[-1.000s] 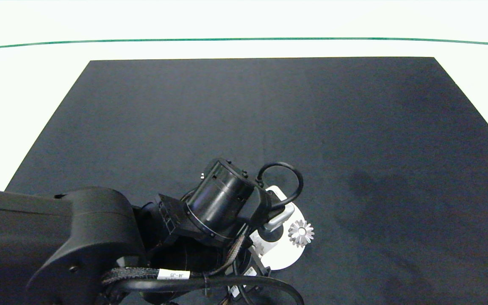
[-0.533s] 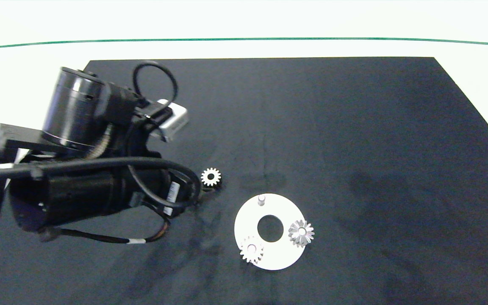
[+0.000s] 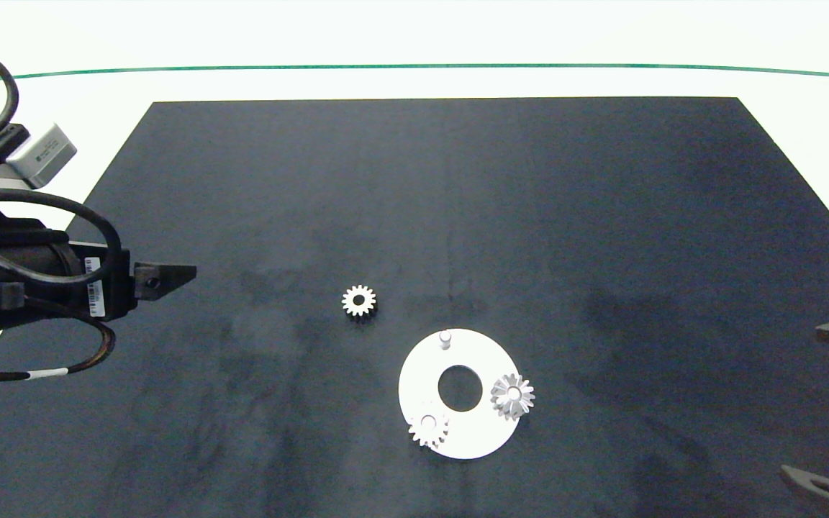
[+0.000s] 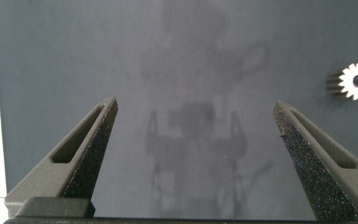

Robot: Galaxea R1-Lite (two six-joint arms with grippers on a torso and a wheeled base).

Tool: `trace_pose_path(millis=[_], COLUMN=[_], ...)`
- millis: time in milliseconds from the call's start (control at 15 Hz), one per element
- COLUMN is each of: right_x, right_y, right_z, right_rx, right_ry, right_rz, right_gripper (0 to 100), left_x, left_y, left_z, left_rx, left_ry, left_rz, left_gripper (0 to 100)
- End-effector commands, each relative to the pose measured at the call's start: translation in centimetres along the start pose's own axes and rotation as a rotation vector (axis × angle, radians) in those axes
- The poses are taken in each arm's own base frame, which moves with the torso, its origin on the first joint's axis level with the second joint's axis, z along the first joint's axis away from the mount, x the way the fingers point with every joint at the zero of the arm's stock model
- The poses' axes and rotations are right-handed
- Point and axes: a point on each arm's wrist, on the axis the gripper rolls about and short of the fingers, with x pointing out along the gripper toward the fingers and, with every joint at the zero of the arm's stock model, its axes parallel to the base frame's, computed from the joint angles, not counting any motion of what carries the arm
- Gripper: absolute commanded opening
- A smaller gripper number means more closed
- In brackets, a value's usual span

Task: Install three planetary gears onto the carrier pins

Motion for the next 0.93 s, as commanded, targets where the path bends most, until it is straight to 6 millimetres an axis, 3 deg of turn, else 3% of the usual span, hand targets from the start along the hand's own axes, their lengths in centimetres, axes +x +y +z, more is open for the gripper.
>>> trace_pose_path(millis=[67, 267, 533, 800, 933], right_x=[3.8, 9.6, 14.9, 16.1, 17.0], right_y=[0.1, -0.6, -0.6, -0.5, -0.4], right_z=[-0.2, 1.4, 5.3, 7.3, 7.4], right_rx=[0.028, 0.056, 0.036, 0.011, 0.004], right_ry=[0.084, 0.051, 0.033, 0.055, 0.087], right_rz=[-0.033, -0.099, -0.005, 0.089, 0.114], right_gripper=[100, 100, 100, 100, 100], left_x=[-0.7, -1.3, -1.4, -1.6, -1.7], left_y=[0.3, 0.4, 0.5, 0.6, 0.6], left_z=[0.2, 0.4, 0.7, 0.6, 0.7], left_rx=[-0.007, -0.008, -0.011, -0.012, -0.012], left_ry=[-0.020, -0.023, -0.025, -0.028, -0.031], left_rz=[0.007, 0.007, 0.013, 0.013, 0.013], left_gripper=[100, 100, 100, 100, 100])
